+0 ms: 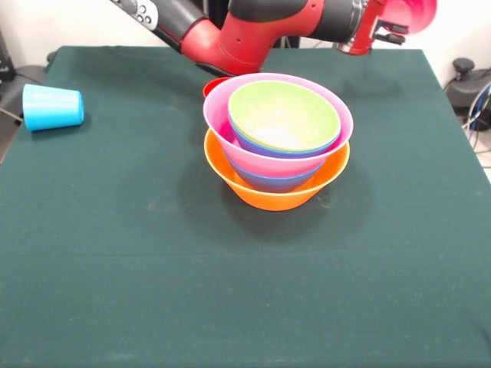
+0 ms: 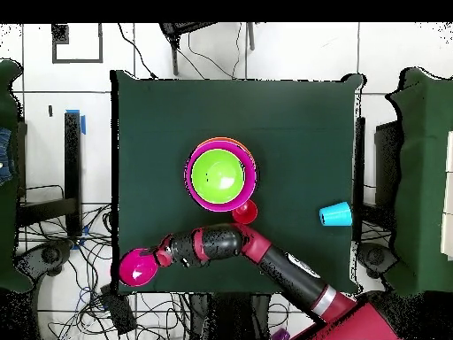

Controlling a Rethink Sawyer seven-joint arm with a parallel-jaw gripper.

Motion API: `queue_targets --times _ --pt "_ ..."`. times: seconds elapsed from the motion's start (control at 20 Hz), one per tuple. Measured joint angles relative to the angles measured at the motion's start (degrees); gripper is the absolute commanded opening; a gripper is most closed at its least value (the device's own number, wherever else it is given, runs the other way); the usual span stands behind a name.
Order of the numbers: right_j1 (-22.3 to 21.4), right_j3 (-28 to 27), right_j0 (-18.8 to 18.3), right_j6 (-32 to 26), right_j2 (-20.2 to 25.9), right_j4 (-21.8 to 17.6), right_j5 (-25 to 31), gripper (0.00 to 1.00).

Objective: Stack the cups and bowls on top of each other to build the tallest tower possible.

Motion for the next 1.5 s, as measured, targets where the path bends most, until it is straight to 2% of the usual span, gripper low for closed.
queue_targets --times 0.25,0.35,0.45,0.6,0.65,0.7,0.9,1.15,1.3,1.5 --pt "-5.23 -0.77 4.47 0.05 -0.45 -2.5 -1.44 0.0" --pt "-11.12 -1.72 10.94 1.39 -2.18 -6.4 -4.46 0.0" --pt "-14.75 -2.45 15.57 3.12 -3.93 -8.32 -6.54 0.0" --pt "-23.76 -1.69 26.35 10.61 -6.75 -6.69 -10.43 0.0" --pt "-25.42 -1.64 28.4 12.48 -7.4 -6.12 -11.03 0.0" --pt "-29.29 -1.62 33.28 17.32 -9.13 -4.84 -12.05 0.0" --pt "-38.9 -2.85 46.61 32.87 -15.08 -2.57 -12.7 0.0" --pt "-44.74 -4.44 56.41 46.77 -20.3 -1.84 -12.49 0.0" --pt "-46.05 -5.67 59.09 50.48 -22.66 -0.58 -11.63 0.0" --pt "-46.65 -8.41 61.06 51.57 -25.62 2.8 -9.7 0.0"
